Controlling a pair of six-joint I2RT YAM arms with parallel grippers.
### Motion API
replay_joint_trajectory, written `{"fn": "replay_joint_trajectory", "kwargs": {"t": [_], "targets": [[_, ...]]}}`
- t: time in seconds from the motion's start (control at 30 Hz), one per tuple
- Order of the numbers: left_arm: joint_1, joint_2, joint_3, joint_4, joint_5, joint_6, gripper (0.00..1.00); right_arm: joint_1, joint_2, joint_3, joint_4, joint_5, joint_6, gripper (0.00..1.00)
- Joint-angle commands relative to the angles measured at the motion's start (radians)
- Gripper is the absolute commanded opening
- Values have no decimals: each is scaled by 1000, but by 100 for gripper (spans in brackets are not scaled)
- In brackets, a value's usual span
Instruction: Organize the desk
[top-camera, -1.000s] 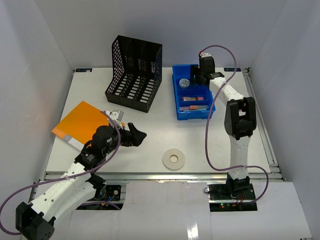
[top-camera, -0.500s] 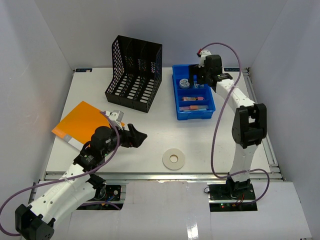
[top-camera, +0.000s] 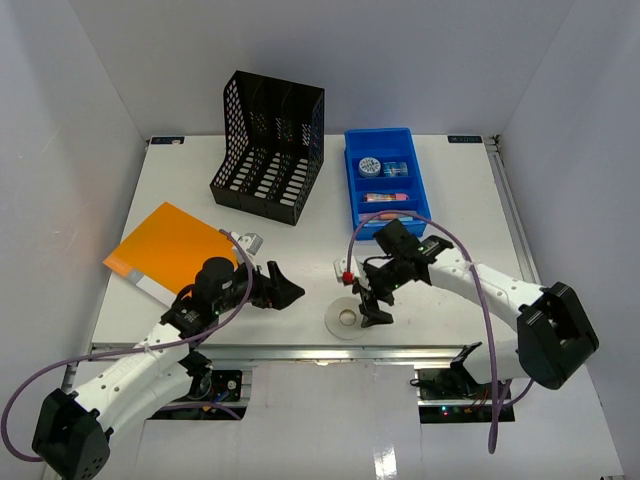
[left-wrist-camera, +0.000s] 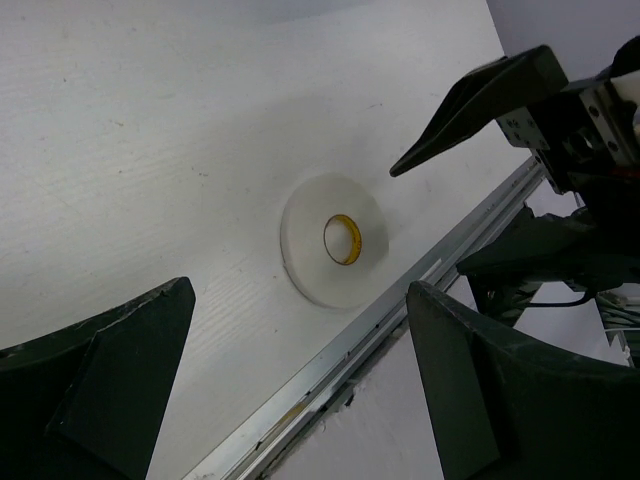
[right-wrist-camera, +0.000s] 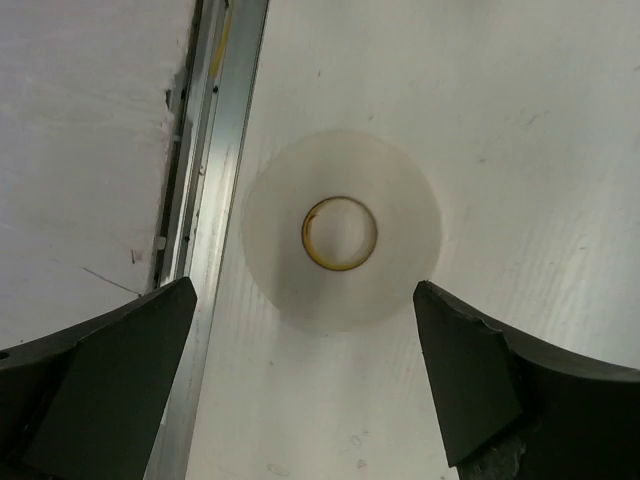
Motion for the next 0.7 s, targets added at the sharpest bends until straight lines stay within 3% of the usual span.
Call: {"fn": "replay_joint_trajectory", "kwargs": {"t": [0.0,0.23,0.67], "targets": [[-7,23,-34,47,38,-54,98,92,-3,-49,144,163,77,97],[-12,1,-71,48,34,-103,98,141,119,8,253,328,228,99],[-17,-22,-110,53,29,-131,98,158,247,19,320,419,261,100]]}}
